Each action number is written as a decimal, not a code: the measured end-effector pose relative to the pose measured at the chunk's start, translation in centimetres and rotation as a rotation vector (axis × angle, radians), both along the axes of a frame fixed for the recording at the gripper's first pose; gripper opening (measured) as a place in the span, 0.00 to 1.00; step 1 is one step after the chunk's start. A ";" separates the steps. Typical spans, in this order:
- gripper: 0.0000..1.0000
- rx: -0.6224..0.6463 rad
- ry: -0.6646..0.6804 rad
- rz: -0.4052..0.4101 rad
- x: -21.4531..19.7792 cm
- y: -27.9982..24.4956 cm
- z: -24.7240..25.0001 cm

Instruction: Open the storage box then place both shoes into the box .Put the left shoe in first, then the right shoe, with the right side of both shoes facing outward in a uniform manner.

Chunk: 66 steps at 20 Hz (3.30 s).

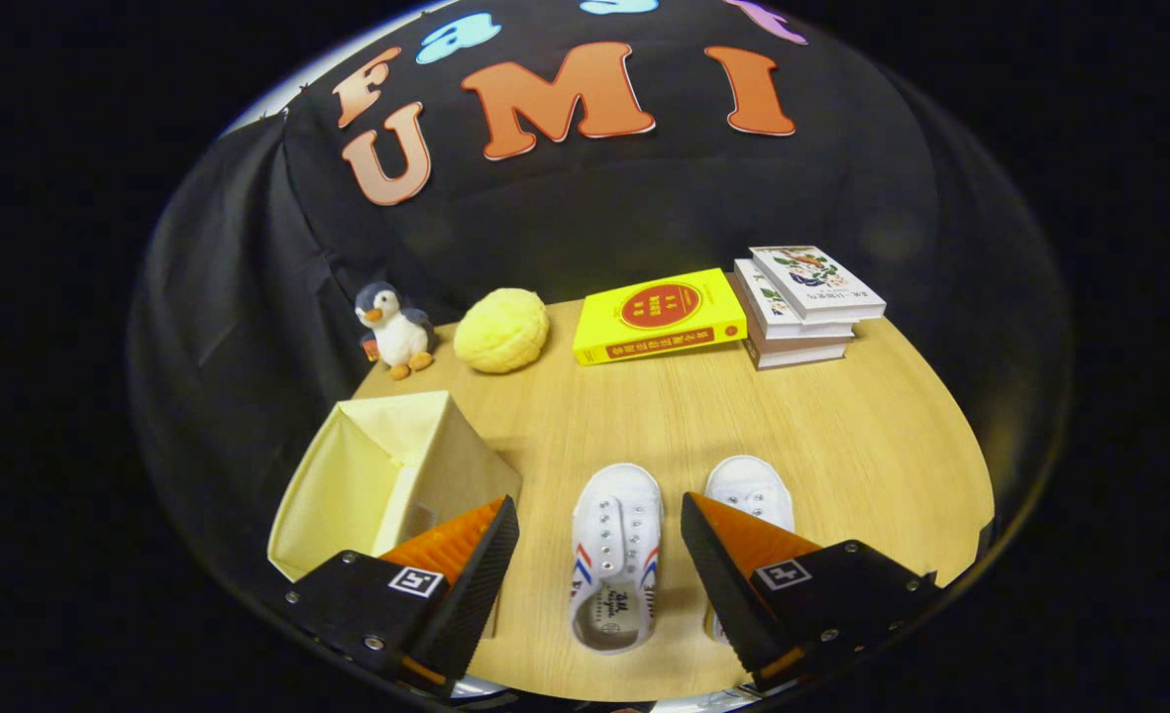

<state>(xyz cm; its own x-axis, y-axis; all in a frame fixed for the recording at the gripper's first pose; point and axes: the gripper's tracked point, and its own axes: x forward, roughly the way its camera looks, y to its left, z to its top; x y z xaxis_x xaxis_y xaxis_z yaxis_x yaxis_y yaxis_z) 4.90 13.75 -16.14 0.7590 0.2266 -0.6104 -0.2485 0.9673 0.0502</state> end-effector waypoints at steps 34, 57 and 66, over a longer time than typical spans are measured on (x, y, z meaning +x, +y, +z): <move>0.00 0.269 0.391 0.053 1.5 0.0 -13.2; 0.40 0.086 0.579 0.130 -2.0 0.9 -15.3; 0.00 0.413 0.505 0.168 -1.8 5.5 -13.1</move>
